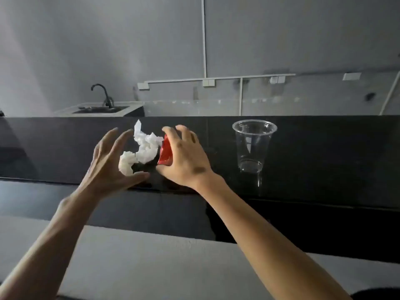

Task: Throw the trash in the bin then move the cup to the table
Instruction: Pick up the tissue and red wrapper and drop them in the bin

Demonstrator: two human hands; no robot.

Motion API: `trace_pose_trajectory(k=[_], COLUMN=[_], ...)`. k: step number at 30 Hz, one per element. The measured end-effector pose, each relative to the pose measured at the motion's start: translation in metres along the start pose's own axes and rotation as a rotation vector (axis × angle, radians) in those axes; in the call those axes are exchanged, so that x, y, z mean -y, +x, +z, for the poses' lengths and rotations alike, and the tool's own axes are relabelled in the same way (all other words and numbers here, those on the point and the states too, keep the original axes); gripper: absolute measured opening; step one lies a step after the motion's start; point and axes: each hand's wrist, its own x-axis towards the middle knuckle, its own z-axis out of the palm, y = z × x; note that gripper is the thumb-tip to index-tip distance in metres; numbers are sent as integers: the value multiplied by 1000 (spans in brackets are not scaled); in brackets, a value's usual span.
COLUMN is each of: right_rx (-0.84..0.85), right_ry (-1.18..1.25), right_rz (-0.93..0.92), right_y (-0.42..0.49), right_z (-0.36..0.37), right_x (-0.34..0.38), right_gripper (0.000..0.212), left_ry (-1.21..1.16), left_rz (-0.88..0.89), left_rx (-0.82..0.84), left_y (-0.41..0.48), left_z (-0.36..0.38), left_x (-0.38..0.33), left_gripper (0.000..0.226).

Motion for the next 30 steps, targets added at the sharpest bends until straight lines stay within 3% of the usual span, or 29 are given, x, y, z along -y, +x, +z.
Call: trace_pose_trajectory(k=[3, 4, 6, 11, 13, 16, 18, 19, 22, 24, 27, 30], right_rx=[319, 367, 306, 207, 208, 217, 247, 263, 269, 273, 269, 281], right_ry=[0, -7, 40, 157, 161, 160, 166, 163, 166, 167, 99, 24], right_rz=[94, 107, 124, 152, 160, 169, 153, 139, 147, 176, 204, 261], right_y=[45, 52, 56, 56, 55, 55, 54, 53, 53, 52, 46, 39], right_z=[18, 23, 37, 46, 49, 52, 54, 54, 51, 47, 41, 38], right_x=[-3, -4, -12, -26, -26, -26, -24, -22, -21, -24, -25, -22], right_gripper=[93, 86, 70, 46, 42, 42, 45, 46, 34, 36, 60, 71], left_ry=[2, -7, -42, -132, -147, -175, -186, -189, -172, -92, -41, 11], left_rz=[-11, -9, 27, 2, -88, -77, -85, -63, 23, 31, -38, -52], left_rx=[310, 386, 428, 324, 248, 212, 237, 242, 223, 233, 245, 241], left_y=[45, 54, 56, 51, 50, 46, 45, 44, 43, 43, 44, 46], left_z=[13, 18, 32, 41, 46, 48, 46, 45, 43, 45, 48, 48], left_x=[21, 27, 32, 18, 9, 1, 0, 1, 1, 4, 9, 13], left_gripper=[113, 108, 91, 34, 38, 75, 86, 79, 19, 17, 10, 20])
